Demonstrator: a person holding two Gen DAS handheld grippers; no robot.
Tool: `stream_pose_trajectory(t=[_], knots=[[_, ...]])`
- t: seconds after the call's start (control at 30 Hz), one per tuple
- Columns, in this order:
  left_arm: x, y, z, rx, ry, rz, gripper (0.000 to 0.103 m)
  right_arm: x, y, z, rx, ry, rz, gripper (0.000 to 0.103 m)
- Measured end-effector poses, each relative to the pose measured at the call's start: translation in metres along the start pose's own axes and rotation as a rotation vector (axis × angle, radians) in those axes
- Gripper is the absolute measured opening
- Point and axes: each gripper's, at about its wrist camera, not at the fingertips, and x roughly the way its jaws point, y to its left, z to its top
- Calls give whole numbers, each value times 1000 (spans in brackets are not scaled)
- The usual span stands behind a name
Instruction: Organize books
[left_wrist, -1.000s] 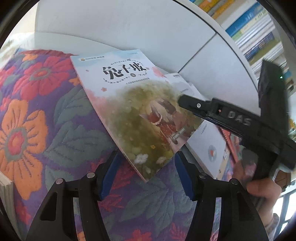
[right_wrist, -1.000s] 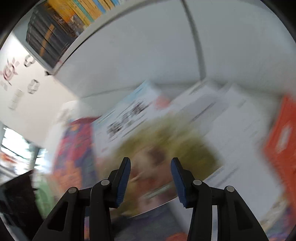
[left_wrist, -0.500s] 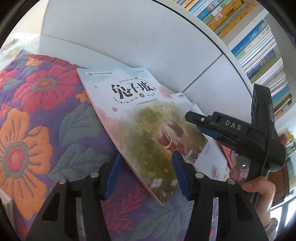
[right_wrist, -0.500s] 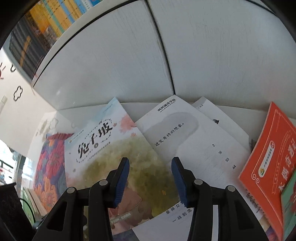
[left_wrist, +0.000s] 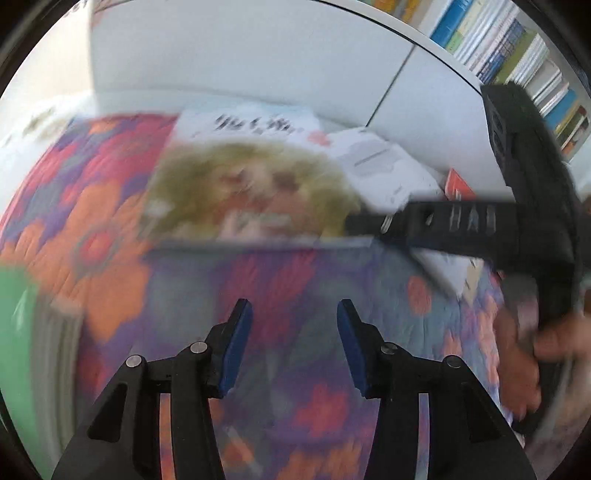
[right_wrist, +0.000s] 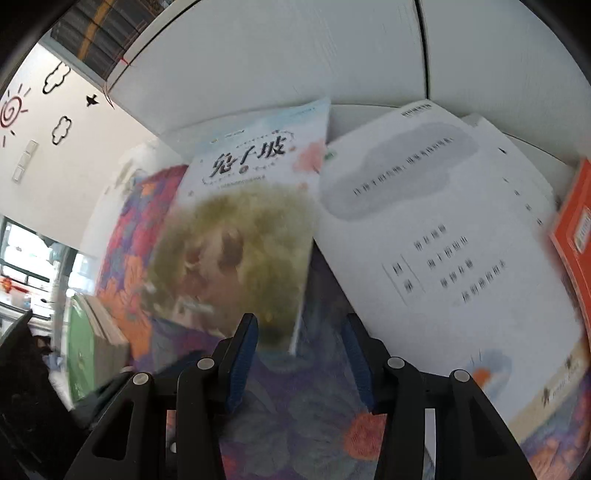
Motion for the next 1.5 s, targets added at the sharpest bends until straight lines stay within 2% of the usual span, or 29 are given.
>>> stream_pose_trajectory(t=[0.07,0.13,0.23,0.3,0.33,0.4,0.47,0.6,0.67,0.73,0.83,0.93,1.1,1.2,1.3,1.43,1.5], knots=[[-21,11,-5,-31,11,-58,45,-4,-11,-1,82,-15,48,46],[-37,12,1,-32,-33,-54,46,-4,-22,1,175,-20,106,46],[-60,17,29,-49,-163,11,56,-4,-24,6,208,-46,134,46],[-61,26,44,-75,-192,69,57,0,-15,8,224,-56,129,46],[-51,34,57,-94,-202,126,57,1,-12,10,228,-57,127,46],[-31,47,72,-140,-187,161,56,4,-10,14,232,-65,131,46],[-13,59,82,-187,-155,153,55,6,-6,20,222,-67,134,46],[20,60,84,-179,-94,225,55,14,-3,27,210,-50,147,46],[38,60,81,-182,-47,166,55,15,-1,28,196,-46,141,45],[37,47,78,-116,-69,220,55,15,4,27,169,-57,94,31],[32,32,70,-76,-43,249,55,13,8,22,133,-74,35,29],[27,28,62,-78,-18,224,55,9,9,14,115,-57,7,29],[11,13,18,-46,32,183,55,-3,14,-22,41,-3,-33,29],[-7,2,-24,-5,67,126,55,-22,10,-62,41,7,-33,29],[-31,-9,-69,32,88,60,55,-40,7,-108,57,37,-34,29],[-66,-10,-134,62,128,-89,55,-68,10,-187,39,93,-15,29],[-77,-6,-153,73,141,-136,55,-77,9,-215,34,136,21,29]])
